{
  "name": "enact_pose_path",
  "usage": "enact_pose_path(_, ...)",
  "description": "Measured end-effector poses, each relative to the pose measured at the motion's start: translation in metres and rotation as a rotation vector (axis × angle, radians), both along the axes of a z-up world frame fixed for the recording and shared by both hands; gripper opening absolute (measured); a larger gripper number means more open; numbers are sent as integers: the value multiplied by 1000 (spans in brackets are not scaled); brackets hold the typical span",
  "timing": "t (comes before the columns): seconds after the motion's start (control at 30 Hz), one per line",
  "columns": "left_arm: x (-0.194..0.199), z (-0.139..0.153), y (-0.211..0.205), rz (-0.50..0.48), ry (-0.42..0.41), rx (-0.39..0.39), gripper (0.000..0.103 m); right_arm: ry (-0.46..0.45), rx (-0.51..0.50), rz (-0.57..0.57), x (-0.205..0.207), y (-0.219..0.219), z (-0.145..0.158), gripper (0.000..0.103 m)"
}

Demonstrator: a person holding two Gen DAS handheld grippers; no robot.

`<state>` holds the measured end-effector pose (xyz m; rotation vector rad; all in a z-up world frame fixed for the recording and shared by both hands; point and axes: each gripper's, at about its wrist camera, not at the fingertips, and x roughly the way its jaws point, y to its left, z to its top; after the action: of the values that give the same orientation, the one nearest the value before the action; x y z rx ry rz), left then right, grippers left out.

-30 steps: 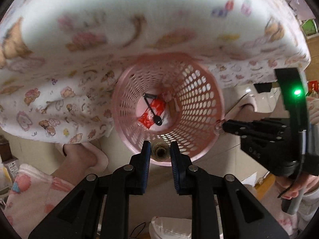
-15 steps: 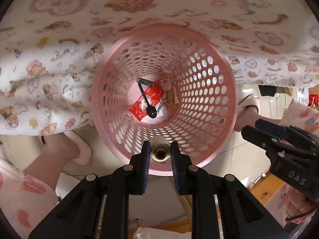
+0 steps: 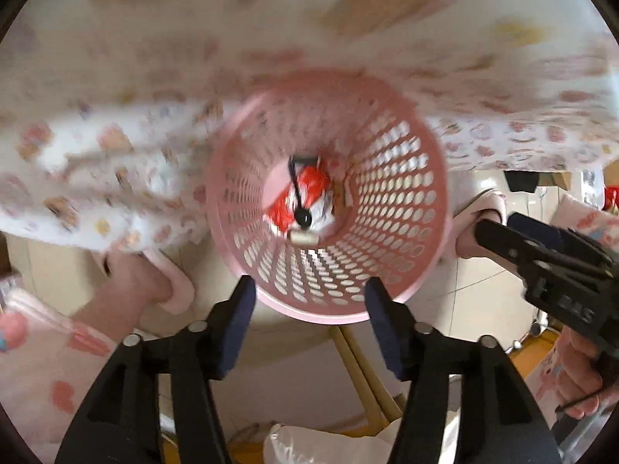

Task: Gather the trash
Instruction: 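Open the left tool to drop the thread spool into the wastebasket, then raise both tools back toward the tissue and rope loop on the sheet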

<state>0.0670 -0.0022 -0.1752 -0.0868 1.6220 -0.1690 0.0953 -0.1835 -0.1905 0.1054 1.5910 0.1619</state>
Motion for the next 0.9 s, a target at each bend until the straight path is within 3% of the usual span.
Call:
enact_pose_path(0.07,-3,23,-2,-20,-68,-5,67,-46,-2,23,-1,4,13,53)
enact_pose_path(0.2,-8,69,5,-16,-262,56,75,-142,39,28,-5,4,46,53)
enact_pose_path(0.3,-10,101,18,60,-429,33,89,-233,79,28,-8,-2,76,53)
enact_pose_path(0.4,-9,128,27,101,-597,80,89,-301,142,63,-11,-3,100,56)
enact_pose_path(0.47,-11,146,31,122,-699,92,92,-400,120,87,-14,-2,121,58)
enact_pose_path(0.6,-18,169,42,174,-806,51,98,-565,66,115,-22,0,148,65)
enact_pose_path(0.7,-23,181,50,212,-874,26,101,-637,84,95,-23,-5,159,74)
enact_pose_path(0.83,-28,195,50,224,-953,106,102,-743,87,63,-26,-8,174,85)
enact_pose_path(0.9,-30,200,51,223,-966,100,102,-794,80,65,-28,-7,183,87)
